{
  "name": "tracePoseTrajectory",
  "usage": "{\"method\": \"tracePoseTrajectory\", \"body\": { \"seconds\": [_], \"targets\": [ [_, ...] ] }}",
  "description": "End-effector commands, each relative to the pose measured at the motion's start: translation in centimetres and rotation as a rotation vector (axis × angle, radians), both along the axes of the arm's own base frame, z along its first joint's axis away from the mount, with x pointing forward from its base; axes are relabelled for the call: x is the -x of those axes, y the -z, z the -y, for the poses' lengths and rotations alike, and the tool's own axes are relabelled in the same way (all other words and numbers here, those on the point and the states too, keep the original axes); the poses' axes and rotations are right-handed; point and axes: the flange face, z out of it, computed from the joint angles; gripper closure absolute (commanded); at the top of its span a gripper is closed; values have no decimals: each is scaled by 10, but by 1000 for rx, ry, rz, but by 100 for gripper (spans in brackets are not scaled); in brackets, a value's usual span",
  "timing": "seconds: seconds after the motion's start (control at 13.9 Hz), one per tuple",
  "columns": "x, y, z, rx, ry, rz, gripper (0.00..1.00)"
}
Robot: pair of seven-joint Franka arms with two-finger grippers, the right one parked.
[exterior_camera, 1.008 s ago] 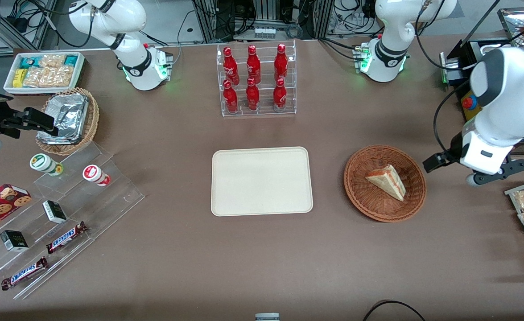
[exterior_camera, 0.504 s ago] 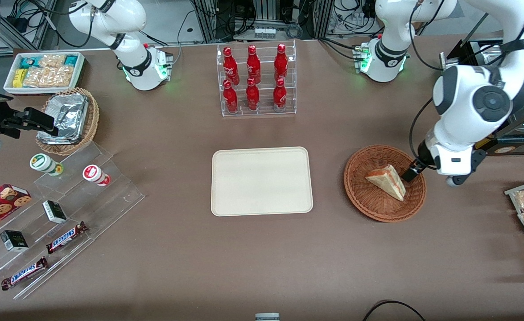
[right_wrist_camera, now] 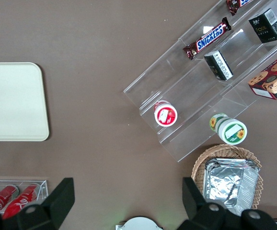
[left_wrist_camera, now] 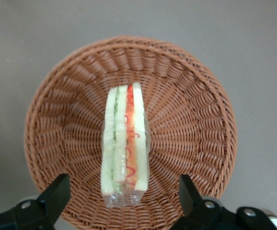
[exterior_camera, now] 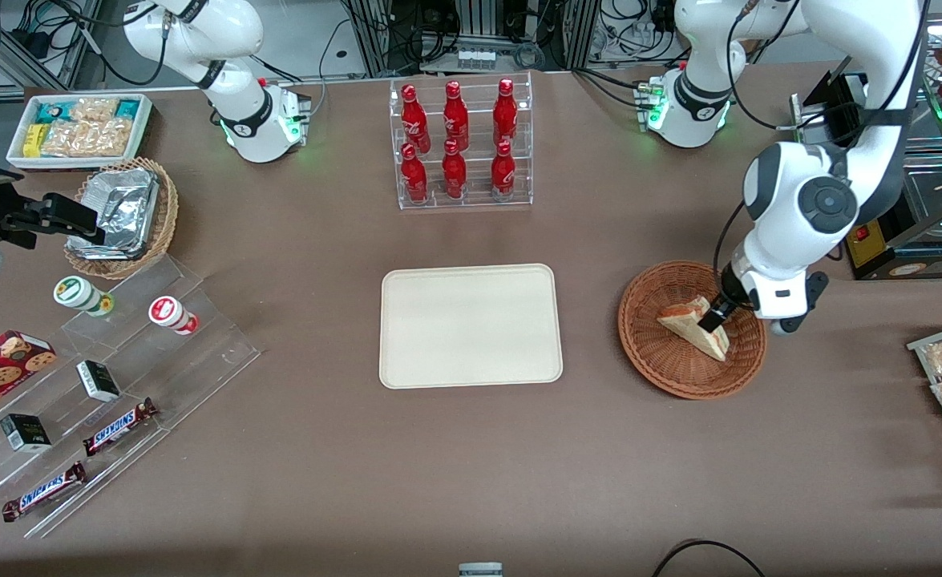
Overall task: Place sandwich from basket to tray
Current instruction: 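Lower the left gripper and close it on the wrapped sandwich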
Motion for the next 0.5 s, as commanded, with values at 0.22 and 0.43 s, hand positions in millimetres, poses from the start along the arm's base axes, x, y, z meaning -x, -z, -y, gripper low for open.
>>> {"method": "tracePoseTrajectory", "body": {
  "seconds": [0.22,0.43],
  "targets": [
    [6,35,7,-2,-9,-33,0],
    [5,50,8,1,-8,-42,0]
  ]
}}
